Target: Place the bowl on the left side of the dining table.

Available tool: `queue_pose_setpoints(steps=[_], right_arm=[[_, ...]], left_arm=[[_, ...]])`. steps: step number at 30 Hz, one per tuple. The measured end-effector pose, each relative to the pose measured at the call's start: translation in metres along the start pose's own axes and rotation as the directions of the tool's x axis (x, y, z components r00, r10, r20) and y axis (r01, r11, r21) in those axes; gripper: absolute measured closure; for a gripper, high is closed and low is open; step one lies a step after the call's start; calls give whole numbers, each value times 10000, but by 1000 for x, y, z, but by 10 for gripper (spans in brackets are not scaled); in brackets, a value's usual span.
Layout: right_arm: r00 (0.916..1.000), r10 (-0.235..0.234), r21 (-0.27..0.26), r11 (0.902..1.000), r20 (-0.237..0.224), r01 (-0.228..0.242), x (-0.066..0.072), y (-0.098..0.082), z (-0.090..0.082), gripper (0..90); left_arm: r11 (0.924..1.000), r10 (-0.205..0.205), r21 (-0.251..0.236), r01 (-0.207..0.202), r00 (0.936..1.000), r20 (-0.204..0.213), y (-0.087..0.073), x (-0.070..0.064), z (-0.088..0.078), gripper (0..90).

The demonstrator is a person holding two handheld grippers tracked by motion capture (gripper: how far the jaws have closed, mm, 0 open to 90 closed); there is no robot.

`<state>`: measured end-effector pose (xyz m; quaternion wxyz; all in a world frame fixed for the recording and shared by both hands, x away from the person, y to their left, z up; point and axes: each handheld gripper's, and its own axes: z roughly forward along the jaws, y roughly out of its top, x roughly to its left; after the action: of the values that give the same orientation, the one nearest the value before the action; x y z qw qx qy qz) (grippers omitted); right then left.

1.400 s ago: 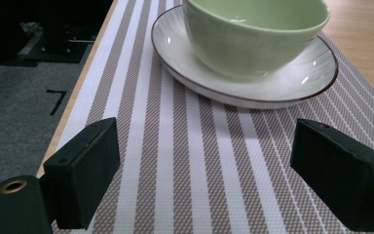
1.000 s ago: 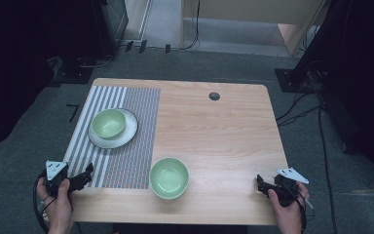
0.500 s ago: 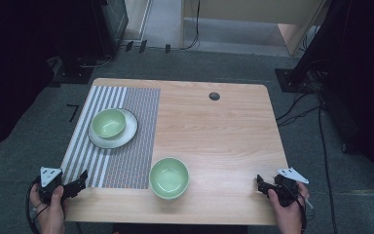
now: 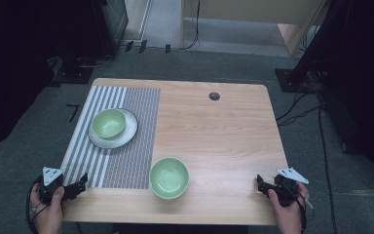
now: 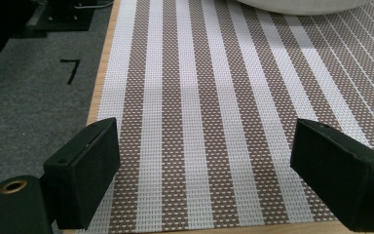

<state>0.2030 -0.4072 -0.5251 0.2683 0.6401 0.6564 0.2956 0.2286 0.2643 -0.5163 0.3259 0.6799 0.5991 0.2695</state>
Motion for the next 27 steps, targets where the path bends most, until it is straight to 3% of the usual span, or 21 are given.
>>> queue_pose_setpoints(steps=[7,27], right_arm=[[10000,1,1,10000,-1,-1,0,0,0,133],[10000,-16,-9,10000,-5,16,0,0,0,133]], left_arm=[[9986,275,463,-273,9996,-38,1,-3,4,102],[9982,295,519,-292,9996,-47,2,-3,4,100]])
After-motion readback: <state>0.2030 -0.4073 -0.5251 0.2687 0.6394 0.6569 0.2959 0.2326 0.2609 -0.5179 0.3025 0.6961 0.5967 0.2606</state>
